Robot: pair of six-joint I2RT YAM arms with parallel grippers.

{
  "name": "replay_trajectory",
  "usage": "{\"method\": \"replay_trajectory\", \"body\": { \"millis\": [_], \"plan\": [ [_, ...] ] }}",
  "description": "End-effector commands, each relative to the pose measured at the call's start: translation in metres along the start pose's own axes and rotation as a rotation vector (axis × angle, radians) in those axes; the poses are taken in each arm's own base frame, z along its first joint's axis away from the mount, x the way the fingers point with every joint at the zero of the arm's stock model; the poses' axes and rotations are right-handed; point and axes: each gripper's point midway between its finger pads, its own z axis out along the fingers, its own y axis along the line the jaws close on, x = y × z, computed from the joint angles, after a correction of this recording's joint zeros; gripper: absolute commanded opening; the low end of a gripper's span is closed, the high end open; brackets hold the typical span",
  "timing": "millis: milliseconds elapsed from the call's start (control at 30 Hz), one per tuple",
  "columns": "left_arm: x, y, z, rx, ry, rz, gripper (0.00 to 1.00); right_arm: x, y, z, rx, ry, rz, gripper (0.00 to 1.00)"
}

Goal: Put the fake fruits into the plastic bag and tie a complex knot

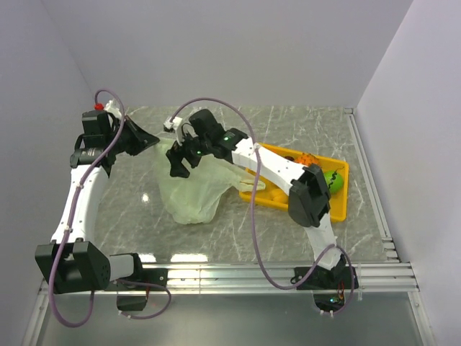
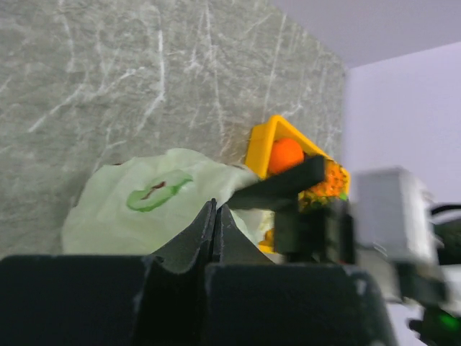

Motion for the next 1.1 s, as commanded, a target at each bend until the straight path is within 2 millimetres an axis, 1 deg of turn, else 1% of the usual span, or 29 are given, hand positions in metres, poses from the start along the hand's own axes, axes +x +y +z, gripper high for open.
{"method": "replay_trajectory", "body": {
  "millis": [0,33,67,100,133,167,200,233,267,300,333,367,400,433,467,533,567,633,667,700,733,800,833,867,900,933,967,1033,1067],
  "plan": [
    [-0.005,-0.031,-0.013,0.115,-0.028,-0.027,0.0,-0.044,-0.016,-0.007,0.106,-0.085,-0.075,0.87],
    [-0.007,-0.036,-0.014,0.143,-0.035,-0.013,0.0,-0.041,-0.017,-0.008,0.093,-0.07,-0.064,0.51],
    [-0.007,-0.04,-0.016,0.162,-0.04,0.002,0.0,-0.039,-0.019,-0.006,0.068,-0.064,-0.043,0.35],
    [-0.008,-0.044,-0.022,0.184,-0.056,0.026,0.17,-0.053,-0.023,-0.017,0.046,-0.096,-0.029,0.01],
    [-0.012,-0.045,-0.026,0.188,-0.082,0.052,0.32,-0.057,-0.023,-0.023,0.022,-0.1,0.0,0.0],
    [-0.023,-0.042,-0.031,0.186,-0.135,0.106,0.47,-0.065,-0.01,-0.032,-0.076,-0.126,0.068,0.0],
    [-0.028,-0.041,-0.042,0.189,-0.175,0.143,0.77,-0.072,-0.009,-0.044,-0.129,-0.154,0.103,0.0],
    [-0.032,-0.038,-0.048,0.192,-0.197,0.175,0.88,-0.076,-0.023,-0.062,-0.156,-0.182,0.193,0.0],
    [-0.045,-0.025,-0.057,0.166,-0.241,0.235,0.93,-0.094,-0.006,-0.082,-0.318,-0.233,0.298,0.0],
    [-0.05,-0.02,-0.064,0.159,-0.25,0.263,0.99,-0.09,-0.008,-0.087,-0.377,-0.234,0.381,0.0],
    [-0.048,-0.019,-0.069,0.18,-0.223,0.292,0.99,-0.108,-0.019,-0.105,-0.427,-0.323,0.344,0.0],
    [-0.051,0.0,-0.074,0.13,-0.215,0.334,0.99,-0.099,-0.018,-0.107,-0.502,-0.286,0.534,0.0],
    [-0.05,0.005,-0.076,0.126,-0.196,0.362,0.99,-0.098,-0.01,-0.117,-0.588,-0.274,0.553,0.0],
    [-0.043,0.006,-0.078,0.158,-0.163,0.397,0.99,-0.11,-0.01,-0.126,-0.63,-0.361,0.447,0.0],
    [-0.034,0.017,-0.078,0.166,-0.136,0.453,0.99,-0.106,-0.008,-0.13,-0.675,-0.323,0.587,0.0],
    [-0.017,0.021,-0.079,0.216,-0.087,0.499,0.99,-0.101,-0.005,-0.127,-0.699,-0.298,0.56,0.0],
    [-0.005,0.016,-0.08,0.298,-0.057,0.584,0.99,-0.1,-0.002,-0.128,-0.718,-0.285,0.586,0.0],
    [0.026,0.023,-0.08,0.367,0.016,0.601,0.99,-0.096,-0.002,-0.125,-0.73,-0.274,0.599,0.0],
    [0.032,0.022,-0.08,0.412,0.015,0.656,0.99,-0.097,0.0,-0.127,-0.739,-0.269,0.607,0.0],
    [0.044,0.026,-0.078,0.43,0.025,0.648,0.99,-0.097,0.001,-0.128,-0.743,-0.273,0.6,0.0],
    [0.042,0.026,-0.077,0.442,0.003,0.684,0.99,-0.097,0.003,-0.13,-0.748,-0.27,0.599,0.0],
    [0.05,0.024,-0.074,0.466,-0.008,0.667,0.99,-0.098,0.007,-0.134,-0.761,-0.263,0.604,0.0],
    [0.045,0.018,-0.073,0.479,-0.034,0.682,0.99,-0.1,0.011,-0.138,-0.763,-0.27,0.587,0.0],
    [0.048,0.009,-0.074,0.504,-0.045,0.716,0.99,-0.098,0.011,-0.137,-0.763,-0.266,0.605,0.0],
    [0.051,0.007,-0.071,0.508,-0.046,0.719,0.99,-0.097,0.011,-0.137,-0.762,-0.264,0.613,0.0],
    [0.059,-0.005,-0.069,0.542,-0.025,0.696,0.99,-0.098,0.013,-0.138,-0.764,-0.264,0.613,0.0],
    [0.056,-0.018,-0.07,0.572,-0.058,0.732,0.99,-0.097,0.012,-0.137,-0.761,-0.265,0.627,0.0],
    [0.06,-0.029,-0.066,0.584,-0.063,0.701,0.99,-0.096,0.017,-0.136,-0.771,-0.259,0.618,0.0],
    [0.061,-0.044,-0.068,0.619,-0.095,0.747,0.99,-0.097,0.019,-0.136,-0.774,-0.255,0.618,0.0]
  ]
}}
